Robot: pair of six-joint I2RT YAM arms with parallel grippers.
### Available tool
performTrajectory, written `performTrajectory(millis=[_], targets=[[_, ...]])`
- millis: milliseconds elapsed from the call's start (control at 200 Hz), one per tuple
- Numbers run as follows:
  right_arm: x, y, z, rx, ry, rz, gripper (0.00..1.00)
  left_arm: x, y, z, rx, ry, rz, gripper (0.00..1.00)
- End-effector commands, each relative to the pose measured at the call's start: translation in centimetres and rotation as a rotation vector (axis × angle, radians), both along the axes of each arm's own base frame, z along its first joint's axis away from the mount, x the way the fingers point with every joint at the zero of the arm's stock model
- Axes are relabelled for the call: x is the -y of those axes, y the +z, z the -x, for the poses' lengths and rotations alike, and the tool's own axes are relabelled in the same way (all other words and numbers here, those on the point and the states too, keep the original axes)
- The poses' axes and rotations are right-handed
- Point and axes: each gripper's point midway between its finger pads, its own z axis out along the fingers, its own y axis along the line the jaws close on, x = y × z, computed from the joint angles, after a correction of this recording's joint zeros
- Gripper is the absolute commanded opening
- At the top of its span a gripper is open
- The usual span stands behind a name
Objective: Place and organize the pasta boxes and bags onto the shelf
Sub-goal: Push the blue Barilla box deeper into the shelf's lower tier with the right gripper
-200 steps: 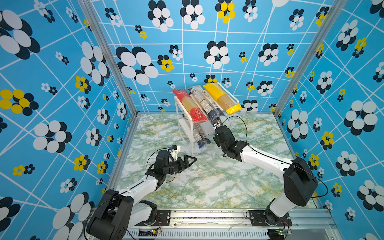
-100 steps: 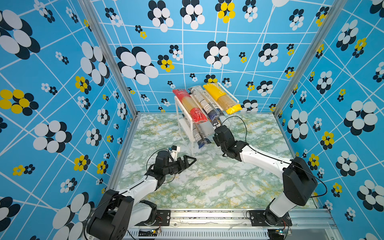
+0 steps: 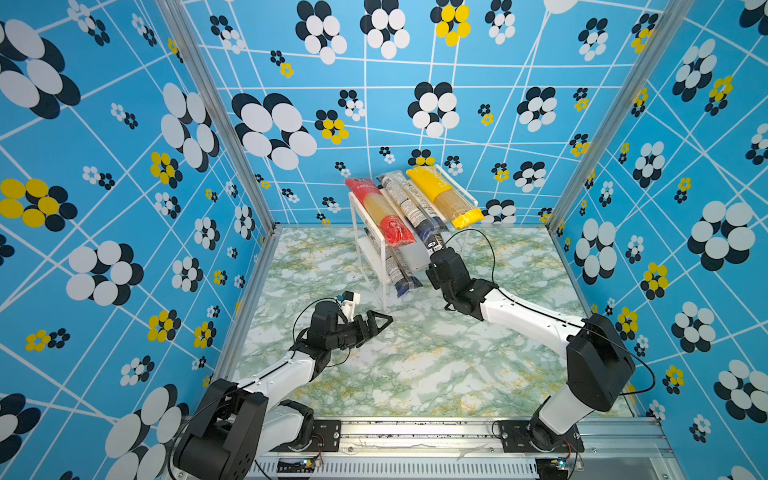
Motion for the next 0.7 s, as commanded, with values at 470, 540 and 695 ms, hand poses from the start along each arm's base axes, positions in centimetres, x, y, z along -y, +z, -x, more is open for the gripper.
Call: performTrajectory(millis=[470, 540, 695], targets=[[-0.84, 6.85, -2.39, 0.195, -0.047, -0.184, 0.39, -0.39, 0.08, -0.07, 0.021, 0.005, -0.009, 0.99], [-0.87, 6.83, -2.39, 0.195, -0.047, -0.184, 0.40, -0.34, 0.11, -0.05, 0.022, 0.002, -0.008, 0.99], [-0.65, 6.82, -2.49, 0.196, -0.052, -0.184, 0.41, -0.37, 0.15, -0.18, 0.023, 0.005, -0.009, 0.99]])
